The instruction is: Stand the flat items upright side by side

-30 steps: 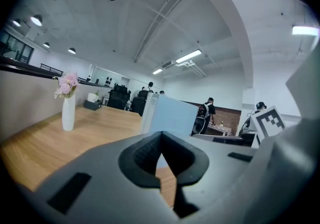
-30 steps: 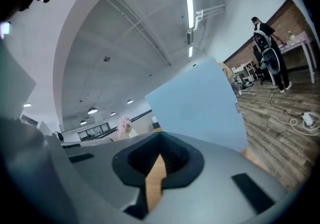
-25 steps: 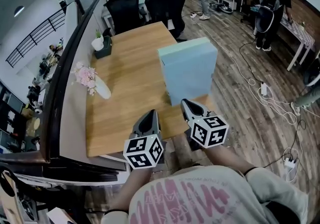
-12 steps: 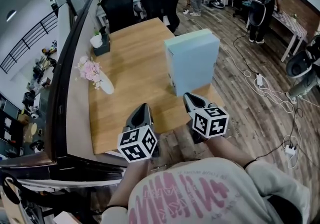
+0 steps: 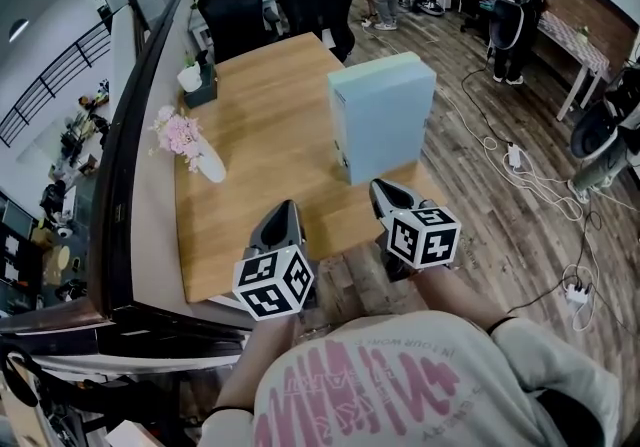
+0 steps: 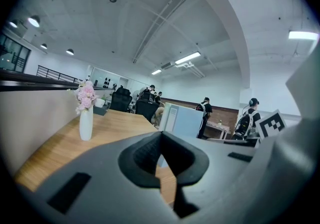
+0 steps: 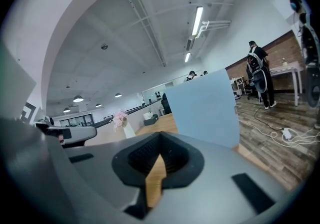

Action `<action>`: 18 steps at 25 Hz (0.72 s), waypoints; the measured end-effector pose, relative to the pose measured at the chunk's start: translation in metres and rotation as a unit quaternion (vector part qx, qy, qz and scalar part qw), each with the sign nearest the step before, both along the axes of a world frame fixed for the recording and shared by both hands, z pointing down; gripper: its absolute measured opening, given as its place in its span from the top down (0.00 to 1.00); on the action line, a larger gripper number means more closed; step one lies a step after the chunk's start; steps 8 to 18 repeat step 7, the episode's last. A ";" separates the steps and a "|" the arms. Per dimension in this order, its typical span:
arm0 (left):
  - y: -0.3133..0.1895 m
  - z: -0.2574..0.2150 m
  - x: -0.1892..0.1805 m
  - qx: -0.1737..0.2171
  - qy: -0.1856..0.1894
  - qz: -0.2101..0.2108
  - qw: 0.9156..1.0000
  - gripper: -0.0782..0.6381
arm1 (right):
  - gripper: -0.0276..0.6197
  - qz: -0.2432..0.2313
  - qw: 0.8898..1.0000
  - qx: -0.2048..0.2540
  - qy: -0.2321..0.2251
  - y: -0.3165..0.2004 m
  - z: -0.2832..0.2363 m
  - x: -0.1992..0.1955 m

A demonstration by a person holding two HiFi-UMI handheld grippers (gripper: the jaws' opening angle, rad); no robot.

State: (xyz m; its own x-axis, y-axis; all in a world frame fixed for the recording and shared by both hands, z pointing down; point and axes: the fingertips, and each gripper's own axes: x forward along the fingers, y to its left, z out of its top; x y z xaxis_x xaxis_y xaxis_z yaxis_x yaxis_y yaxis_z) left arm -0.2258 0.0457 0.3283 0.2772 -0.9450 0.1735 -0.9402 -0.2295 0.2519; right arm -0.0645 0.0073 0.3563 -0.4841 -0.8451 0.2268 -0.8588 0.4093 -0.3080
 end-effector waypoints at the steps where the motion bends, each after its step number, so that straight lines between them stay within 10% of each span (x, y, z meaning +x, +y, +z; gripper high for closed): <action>1: 0.000 -0.001 0.000 0.001 0.001 0.000 1.000 0.89 | 0.96 0.001 1.000 0.000 0.001 0.000 -0.001 0.000; 18: 0.005 -0.008 -0.006 0.000 0.002 0.000 1.000 0.89 | 0.96 0.002 1.000 0.001 0.013 0.005 -0.007 -0.003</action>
